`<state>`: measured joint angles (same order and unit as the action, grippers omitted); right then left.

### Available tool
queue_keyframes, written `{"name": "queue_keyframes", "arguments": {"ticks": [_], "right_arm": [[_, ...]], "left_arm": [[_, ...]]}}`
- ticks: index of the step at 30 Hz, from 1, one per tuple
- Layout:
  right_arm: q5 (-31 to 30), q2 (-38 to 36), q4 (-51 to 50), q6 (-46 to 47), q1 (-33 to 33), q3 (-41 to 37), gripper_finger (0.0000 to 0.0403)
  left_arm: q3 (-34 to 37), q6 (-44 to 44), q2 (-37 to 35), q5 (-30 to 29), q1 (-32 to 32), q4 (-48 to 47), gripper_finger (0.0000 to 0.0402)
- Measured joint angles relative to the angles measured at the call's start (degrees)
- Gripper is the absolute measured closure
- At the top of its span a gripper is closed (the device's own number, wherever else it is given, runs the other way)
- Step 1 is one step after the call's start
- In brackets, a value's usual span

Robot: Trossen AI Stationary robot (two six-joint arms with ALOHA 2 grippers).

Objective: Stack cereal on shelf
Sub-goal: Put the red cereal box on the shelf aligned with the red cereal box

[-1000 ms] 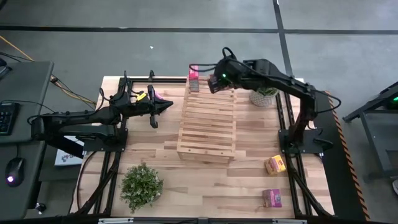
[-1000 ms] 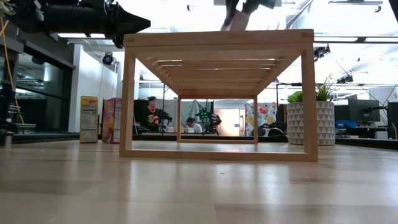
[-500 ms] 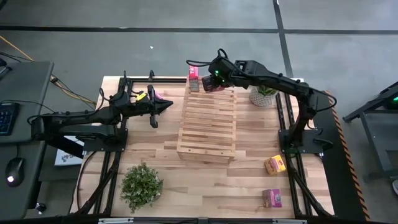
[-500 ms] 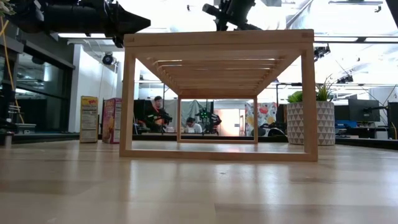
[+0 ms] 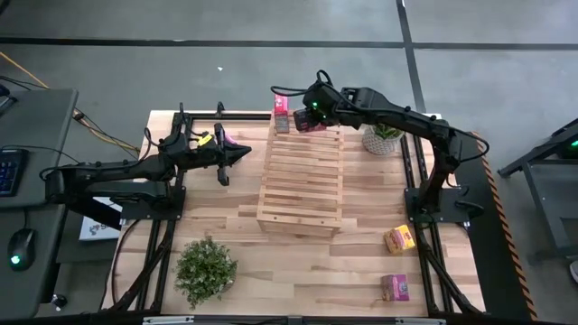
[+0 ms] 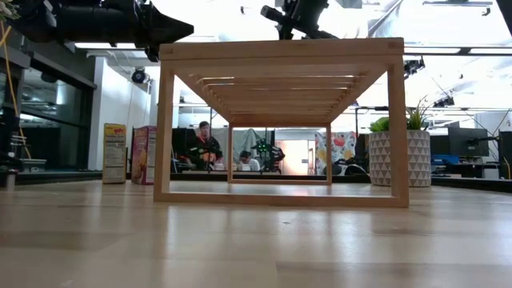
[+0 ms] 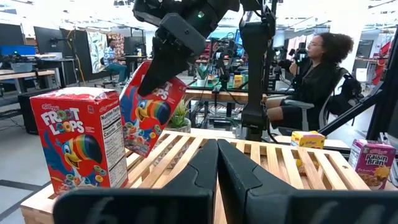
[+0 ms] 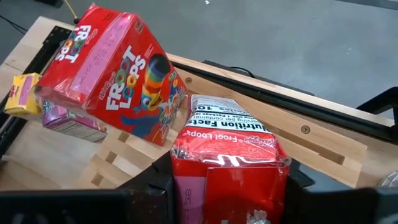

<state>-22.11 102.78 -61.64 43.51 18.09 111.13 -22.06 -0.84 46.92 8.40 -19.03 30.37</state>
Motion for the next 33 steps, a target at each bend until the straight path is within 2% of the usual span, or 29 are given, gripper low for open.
{"name": "queue_keyframes", "arguments": {"ticks": [15, 23, 33], "right_arm": [[-0.42, 0.00, 0.00, 0.00, -0.11, 0.00, 0.0195], [-1.08, 0.00, 1.76, 2.75, -0.11, 0.00, 0.0190], [-1.12, 0.00, 7.53, 1.93, -0.11, 0.00, 0.0190]], "left_arm": [[0.00, -0.04, 0.00, 0.02, 0.00, 0.00, 0.0398], [0.00, -0.04, 0.00, 0.00, -0.02, 0.00, 0.0398], [0.00, -0.07, 0.00, 0.00, -0.01, -0.02, 0.0398]]}}
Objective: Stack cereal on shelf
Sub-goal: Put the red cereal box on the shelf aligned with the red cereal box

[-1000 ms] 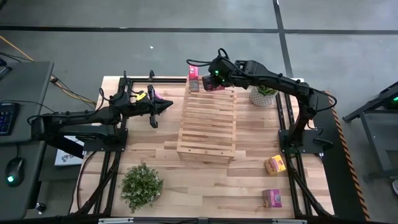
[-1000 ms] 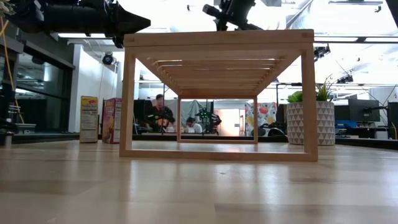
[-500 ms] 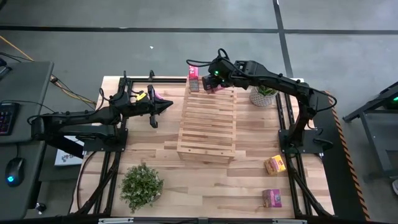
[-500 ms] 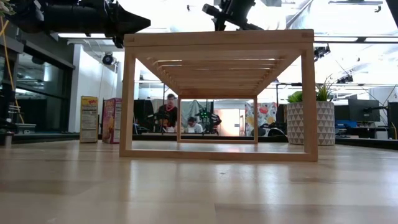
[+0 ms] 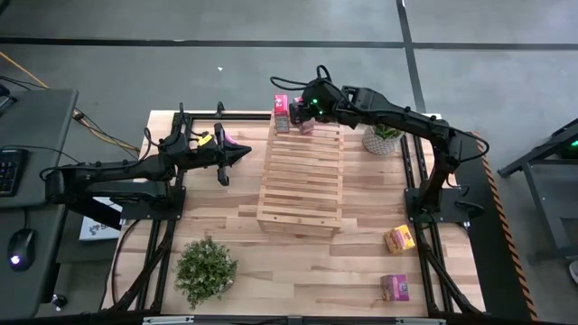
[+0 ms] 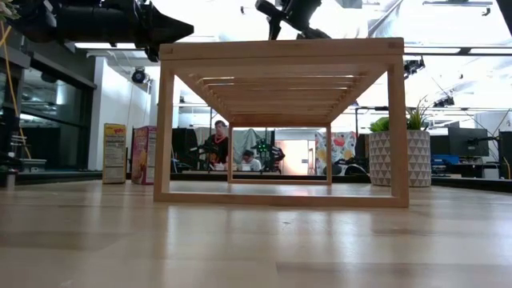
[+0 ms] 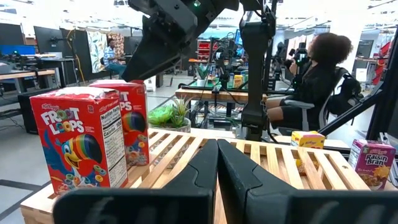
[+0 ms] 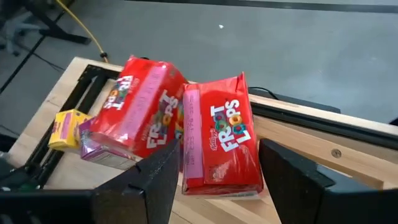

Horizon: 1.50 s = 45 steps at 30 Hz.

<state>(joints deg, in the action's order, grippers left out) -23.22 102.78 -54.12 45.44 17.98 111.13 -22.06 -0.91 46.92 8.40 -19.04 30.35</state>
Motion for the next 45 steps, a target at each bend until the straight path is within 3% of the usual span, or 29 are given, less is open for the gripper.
{"name": "queue_keyframes", "arguments": {"ticks": [4, 23, 30, 39, 45], "right_arm": [[2.27, 0.00, 1.40, -0.92, 0.00, 0.00, 0.0190], [1.91, -1.01, 1.49, -8.38, 0.00, 0.13, 0.0190], [-2.30, -4.67, -1.19, -11.10, -0.04, 0.26, 0.0190], [-11.23, -6.69, -15.96, -11.18, -0.76, 0.15, 0.0194], [-12.92, -6.84, -16.79, -11.43, -0.62, -8.19, 0.0255]], "left_arm": [[0.00, 0.01, 0.00, 0.00, -0.01, 0.00, 0.0398], [0.00, 0.02, 0.00, 0.00, 0.02, -0.02, 0.0398], [0.00, 0.00, 0.00, 0.00, 0.02, -0.07, 0.0398], [0.00, -0.02, 0.02, 0.00, 0.02, -0.07, 0.0398], [0.00, -0.62, 0.01, 0.01, 0.02, -0.04, 0.0398]]}}
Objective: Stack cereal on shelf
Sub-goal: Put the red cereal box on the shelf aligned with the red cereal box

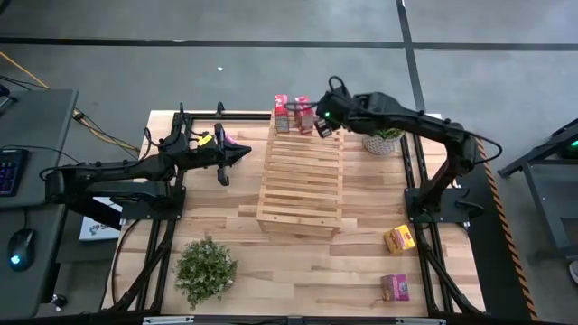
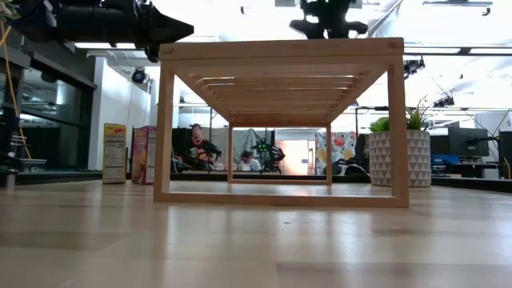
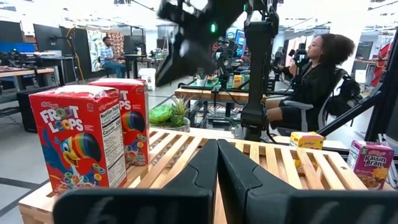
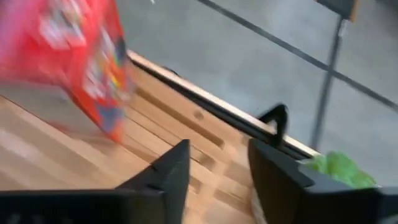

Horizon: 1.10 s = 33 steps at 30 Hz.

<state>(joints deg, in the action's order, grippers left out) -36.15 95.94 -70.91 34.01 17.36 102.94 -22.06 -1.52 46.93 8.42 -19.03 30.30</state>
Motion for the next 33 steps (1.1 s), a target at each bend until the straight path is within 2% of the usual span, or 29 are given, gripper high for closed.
{"name": "queue_keyframes", "arguments": {"ticks": [4, 6, 8, 13, 20, 25, 33], "right_arm": [[-0.65, -0.09, 1.93, -0.07, 1.58, -7.57, 0.0331], [-0.63, -0.09, 5.60, -1.03, 2.29, -10.57, 0.0374], [-0.53, -0.49, 11.10, -3.08, 2.63, -13.12, 0.0395], [2.23, -3.32, 25.69, -9.03, 2.63, -17.66, 0.0392], [6.17, -6.14, 37.89, -12.67, 2.33, -22.37, 0.0402], [8.69, -6.17, 43.36, -13.49, 2.30, -25.60, 0.0402], [10.34, -6.16, 44.56, -13.10, 1.25, -26.17, 0.0402]], "left_arm": [[0.00, -0.41, -0.01, 0.01, 0.00, -0.02, 0.0398], [0.01, -0.40, 0.01, -0.01, 0.00, 0.00, 0.0398], [0.00, -0.37, 0.01, 0.01, 0.00, 0.00, 0.0398], [0.02, -0.35, 0.01, 0.01, 0.00, 0.04, 0.0398], [0.02, -0.35, 0.01, 0.00, 0.00, 0.02, 0.0398], [0.02, -0.66, 0.01, 0.00, 0.07, 0.01, 0.0398], [0.02, -0.35, 0.01, -0.01, 0.07, 0.02, 0.0398]]}}
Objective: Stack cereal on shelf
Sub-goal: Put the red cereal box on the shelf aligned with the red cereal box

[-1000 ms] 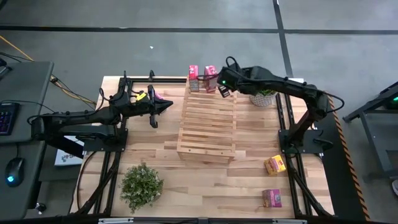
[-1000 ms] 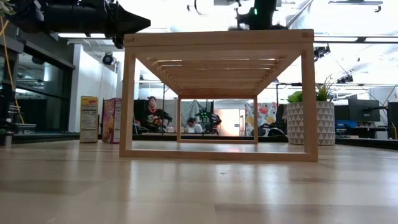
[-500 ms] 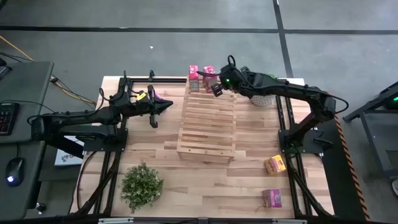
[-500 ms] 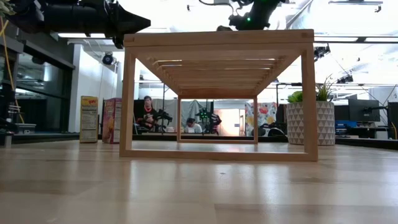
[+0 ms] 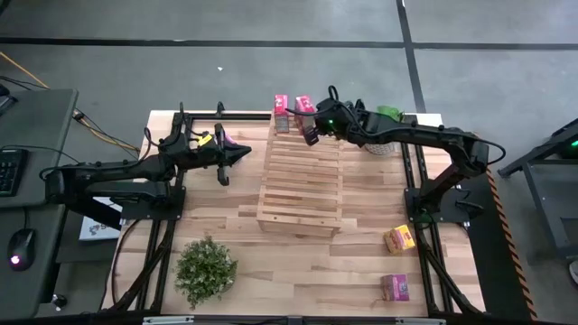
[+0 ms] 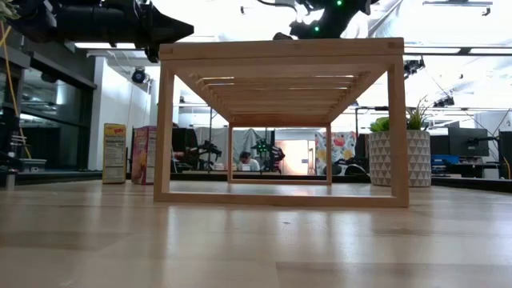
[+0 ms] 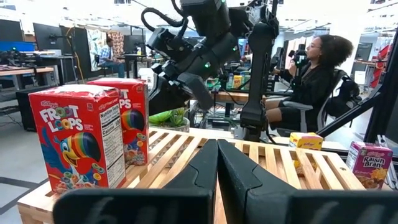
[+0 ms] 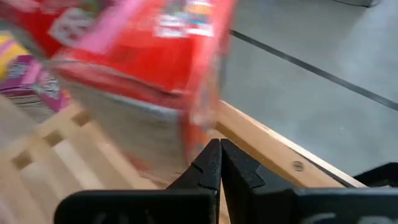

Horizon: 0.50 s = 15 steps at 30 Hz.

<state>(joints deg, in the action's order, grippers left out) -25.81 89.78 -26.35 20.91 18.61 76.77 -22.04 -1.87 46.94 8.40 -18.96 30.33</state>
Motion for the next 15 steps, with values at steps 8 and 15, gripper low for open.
{"name": "queue_keyframes", "arguments": {"ticks": [8, 15], "right_arm": [[2.33, 0.02, 0.83, 1.53, -1.15, 0.00, 0.0403], [1.64, -0.19, -0.74, 0.58, -1.39, 0.00, 0.0403]], "left_arm": [[0.00, -0.02, 0.00, 0.02, 0.00, -0.02, 0.0398], [0.00, -0.02, 0.00, 0.02, 0.00, -0.02, 0.0398]]}}
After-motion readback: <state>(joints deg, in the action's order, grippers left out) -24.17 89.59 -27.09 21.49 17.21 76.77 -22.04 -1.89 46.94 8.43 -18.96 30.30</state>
